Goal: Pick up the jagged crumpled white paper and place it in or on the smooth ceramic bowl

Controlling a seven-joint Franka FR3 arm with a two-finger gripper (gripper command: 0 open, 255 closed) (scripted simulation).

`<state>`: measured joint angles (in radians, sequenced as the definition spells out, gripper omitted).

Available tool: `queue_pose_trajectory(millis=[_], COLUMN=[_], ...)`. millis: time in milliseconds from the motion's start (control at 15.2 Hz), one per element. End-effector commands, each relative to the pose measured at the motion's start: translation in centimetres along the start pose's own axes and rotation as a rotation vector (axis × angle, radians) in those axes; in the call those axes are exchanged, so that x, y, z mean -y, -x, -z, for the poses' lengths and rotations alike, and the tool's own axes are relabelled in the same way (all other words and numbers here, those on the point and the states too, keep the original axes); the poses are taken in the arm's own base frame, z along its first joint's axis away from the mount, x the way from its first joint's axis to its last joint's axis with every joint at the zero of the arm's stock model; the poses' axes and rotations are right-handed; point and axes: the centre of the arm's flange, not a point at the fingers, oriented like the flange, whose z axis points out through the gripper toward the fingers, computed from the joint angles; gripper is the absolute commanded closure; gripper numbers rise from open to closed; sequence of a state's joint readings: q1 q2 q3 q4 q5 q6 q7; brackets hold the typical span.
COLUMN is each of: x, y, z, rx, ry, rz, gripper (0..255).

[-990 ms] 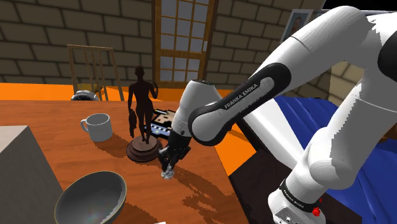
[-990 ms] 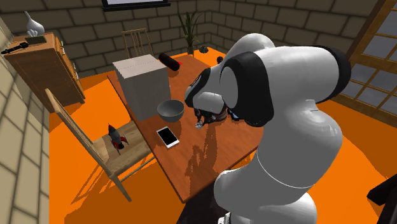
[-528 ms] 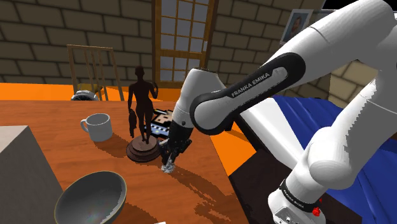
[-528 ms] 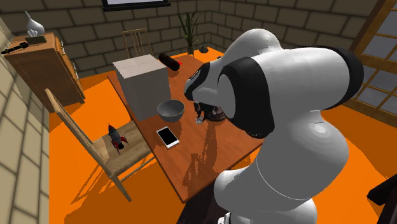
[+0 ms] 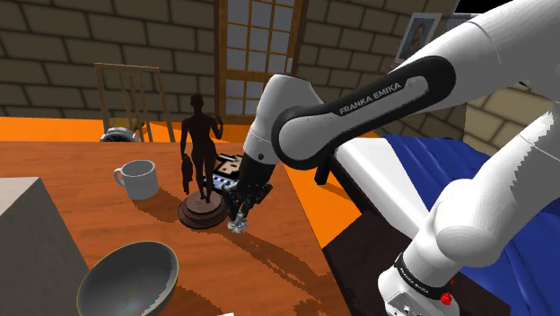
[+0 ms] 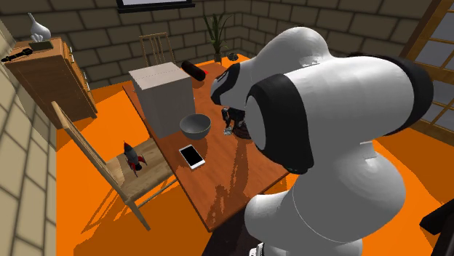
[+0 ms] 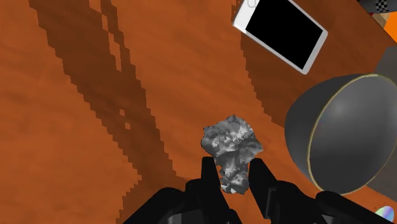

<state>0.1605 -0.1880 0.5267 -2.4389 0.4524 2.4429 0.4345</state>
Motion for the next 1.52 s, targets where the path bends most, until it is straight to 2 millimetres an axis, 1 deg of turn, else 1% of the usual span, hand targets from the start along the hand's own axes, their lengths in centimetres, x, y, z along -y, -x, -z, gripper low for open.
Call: queue_pose_trajectory(millis=[0,132,1452], x=[0.3,0.6,25.3], y=[0.0,0.0,-2.6], z=[1.1,1.8,-7.7], rx=[0.0,0.0,0.0], ry=[0.0,0.0,0.0], rz=[0.0,0.0,0.0], gripper=[255,255,255])
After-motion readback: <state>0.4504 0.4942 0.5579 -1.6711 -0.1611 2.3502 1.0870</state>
